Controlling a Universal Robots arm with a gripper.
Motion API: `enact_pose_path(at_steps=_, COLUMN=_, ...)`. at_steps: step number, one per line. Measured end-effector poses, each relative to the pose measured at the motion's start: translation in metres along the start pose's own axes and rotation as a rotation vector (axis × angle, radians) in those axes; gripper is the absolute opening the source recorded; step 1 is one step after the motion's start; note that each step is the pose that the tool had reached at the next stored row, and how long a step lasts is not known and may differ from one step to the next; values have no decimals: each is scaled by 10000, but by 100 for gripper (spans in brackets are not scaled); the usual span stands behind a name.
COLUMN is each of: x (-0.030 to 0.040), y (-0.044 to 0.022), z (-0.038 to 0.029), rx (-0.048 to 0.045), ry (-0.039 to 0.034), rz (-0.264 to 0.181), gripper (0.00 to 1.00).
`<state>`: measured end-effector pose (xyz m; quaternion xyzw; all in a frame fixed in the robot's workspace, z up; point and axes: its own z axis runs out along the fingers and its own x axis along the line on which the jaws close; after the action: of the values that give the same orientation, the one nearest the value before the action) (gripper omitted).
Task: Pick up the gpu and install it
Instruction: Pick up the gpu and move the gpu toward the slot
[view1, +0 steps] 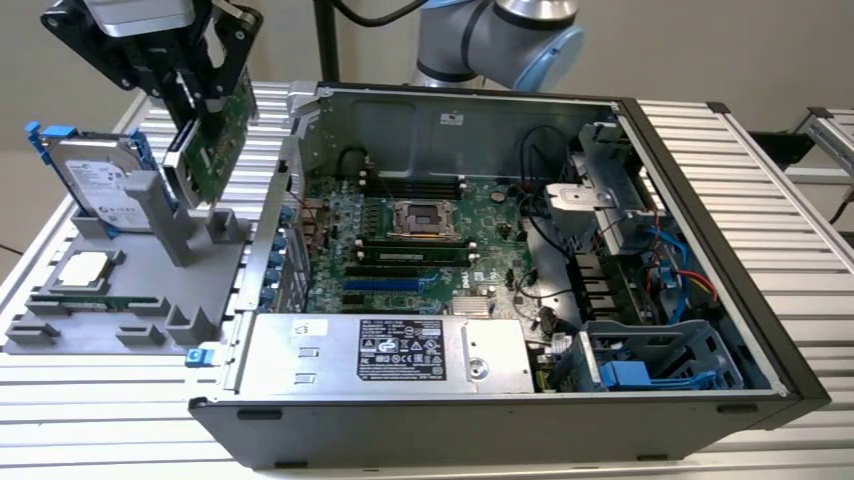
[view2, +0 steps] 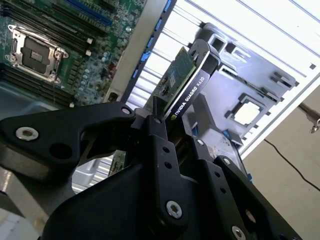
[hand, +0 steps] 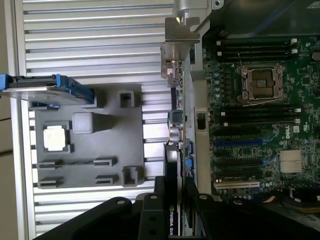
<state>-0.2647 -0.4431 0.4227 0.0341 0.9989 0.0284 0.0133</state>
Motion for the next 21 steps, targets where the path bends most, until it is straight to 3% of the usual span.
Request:
enact_pose_path(at_steps=13, x=-169, y=11, z=5, rx=-1, ry=-1, rz=-1, gripper=0)
enact_pose_path(at_steps=21, x=-185, y=12, z=5, rx=-1, ry=-1, rz=0, gripper=0)
